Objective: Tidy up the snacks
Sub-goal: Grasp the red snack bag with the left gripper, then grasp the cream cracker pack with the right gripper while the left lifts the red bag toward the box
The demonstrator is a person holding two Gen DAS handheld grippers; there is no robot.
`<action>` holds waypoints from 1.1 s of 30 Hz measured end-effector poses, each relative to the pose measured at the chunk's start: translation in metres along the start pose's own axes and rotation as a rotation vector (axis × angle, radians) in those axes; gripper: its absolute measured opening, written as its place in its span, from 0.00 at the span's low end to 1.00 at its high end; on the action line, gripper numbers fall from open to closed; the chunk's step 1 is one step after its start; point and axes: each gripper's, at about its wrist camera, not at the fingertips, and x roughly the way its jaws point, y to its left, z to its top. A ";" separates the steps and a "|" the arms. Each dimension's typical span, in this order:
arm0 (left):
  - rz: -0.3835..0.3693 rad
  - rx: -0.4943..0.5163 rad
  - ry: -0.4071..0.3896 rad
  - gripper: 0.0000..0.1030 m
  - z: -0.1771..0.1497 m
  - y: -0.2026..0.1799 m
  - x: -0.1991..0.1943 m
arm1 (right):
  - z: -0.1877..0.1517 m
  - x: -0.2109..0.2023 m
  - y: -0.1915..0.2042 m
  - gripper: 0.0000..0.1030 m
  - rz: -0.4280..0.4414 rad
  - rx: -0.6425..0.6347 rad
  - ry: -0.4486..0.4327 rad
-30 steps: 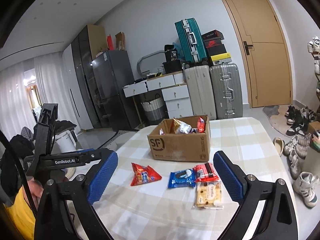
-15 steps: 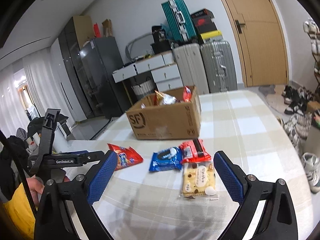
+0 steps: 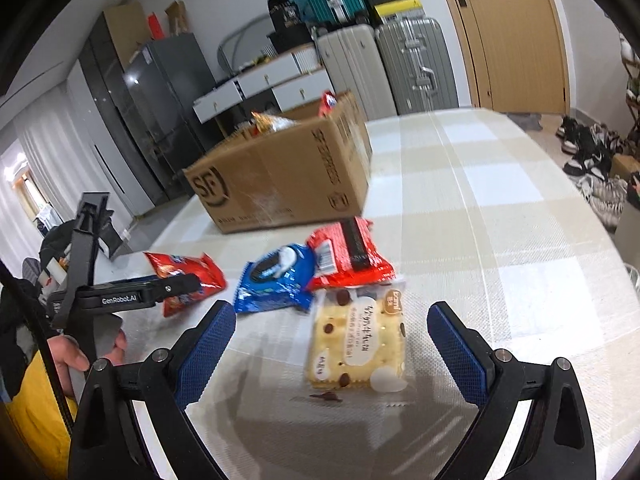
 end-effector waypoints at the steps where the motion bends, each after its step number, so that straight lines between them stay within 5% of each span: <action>1: -0.028 0.011 -0.011 0.56 0.000 0.000 0.000 | 0.000 0.003 -0.001 0.95 0.004 0.001 0.005; 4: -0.059 0.030 -0.014 0.46 0.002 -0.002 -0.001 | 0.001 0.005 -0.003 0.95 0.023 0.010 0.006; 17: -0.069 0.002 -0.052 0.41 -0.006 0.002 -0.033 | -0.001 0.016 0.004 0.95 -0.049 -0.028 0.074; 26: -0.087 0.007 -0.096 0.41 -0.024 -0.002 -0.076 | -0.008 0.032 0.025 0.57 -0.228 -0.179 0.167; 33: -0.102 0.022 -0.136 0.41 -0.038 -0.010 -0.110 | -0.014 0.015 0.029 0.57 -0.200 -0.169 0.137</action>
